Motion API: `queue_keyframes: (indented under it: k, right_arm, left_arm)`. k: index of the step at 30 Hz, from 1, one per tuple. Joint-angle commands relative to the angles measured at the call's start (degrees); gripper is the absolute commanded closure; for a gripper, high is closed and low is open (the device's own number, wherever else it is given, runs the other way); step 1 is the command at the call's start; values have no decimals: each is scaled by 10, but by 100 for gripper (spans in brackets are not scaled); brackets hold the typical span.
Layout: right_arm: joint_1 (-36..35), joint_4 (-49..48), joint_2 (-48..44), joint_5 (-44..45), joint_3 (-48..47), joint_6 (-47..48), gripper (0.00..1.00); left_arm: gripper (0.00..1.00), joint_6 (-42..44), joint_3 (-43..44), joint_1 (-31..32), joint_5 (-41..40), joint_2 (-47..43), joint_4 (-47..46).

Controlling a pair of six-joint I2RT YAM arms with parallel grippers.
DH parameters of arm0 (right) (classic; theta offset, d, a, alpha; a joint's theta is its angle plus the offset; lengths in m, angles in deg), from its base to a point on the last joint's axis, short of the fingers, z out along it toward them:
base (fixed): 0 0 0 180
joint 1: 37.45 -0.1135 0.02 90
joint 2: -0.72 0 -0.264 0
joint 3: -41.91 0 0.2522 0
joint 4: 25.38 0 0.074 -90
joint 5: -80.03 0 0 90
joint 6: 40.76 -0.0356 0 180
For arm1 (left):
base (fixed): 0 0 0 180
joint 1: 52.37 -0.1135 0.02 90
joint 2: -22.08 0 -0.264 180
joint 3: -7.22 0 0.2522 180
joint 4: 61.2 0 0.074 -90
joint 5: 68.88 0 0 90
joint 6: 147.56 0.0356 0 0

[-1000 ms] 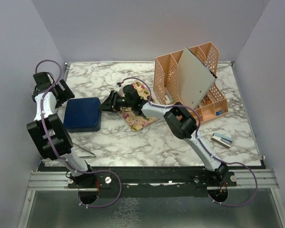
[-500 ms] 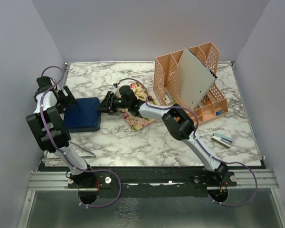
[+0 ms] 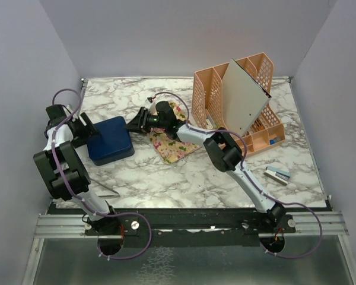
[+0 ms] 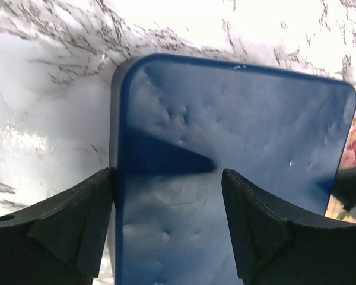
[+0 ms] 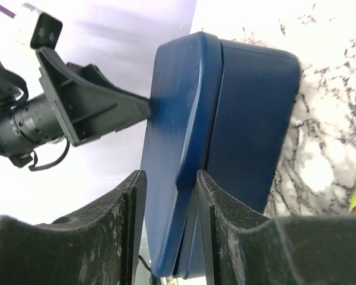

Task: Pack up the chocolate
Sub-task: Adjust the packing box at the center of the board.

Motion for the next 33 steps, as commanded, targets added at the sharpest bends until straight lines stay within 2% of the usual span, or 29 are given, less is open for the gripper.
queue_keyframes:
  k: [1,3,7,8,12,15,18,24,29,33]
  right_arm:
    - [-32,5,13,-59,-55,4,58]
    - [-33,4,10,-59,-39,-7,58]
    - [-32,-120,28,-105,-24,-85,60]
    - [-32,-126,32,-115,-30,-89,61]
    - [-32,-124,32,-136,-48,-81,59]
    - [-30,-54,31,-134,-63,-51,58]
    - [-29,-34,33,-126,-52,-36,57]
    - [-25,-120,71,-151,-76,-107,56]
    - [-24,-113,72,-161,-100,-93,55]
    - [-21,-171,93,-177,-126,-144,54]
  left_arm:
    - [24,-50,-16,29,139,-34,29]
    - [23,-52,-17,30,141,-35,28]
    - [19,-63,-27,33,154,-38,12]
    - [19,-63,-29,34,156,-39,9]
    - [15,-76,-34,37,181,-45,-10]
    - [14,-86,-34,44,192,-48,-18]
    - [11,-90,-32,53,204,-50,-22]
    - [11,-105,-40,68,222,-62,-35]
    - [10,-106,-43,75,225,-69,-35]
    - [10,-106,-46,89,226,-69,-37]
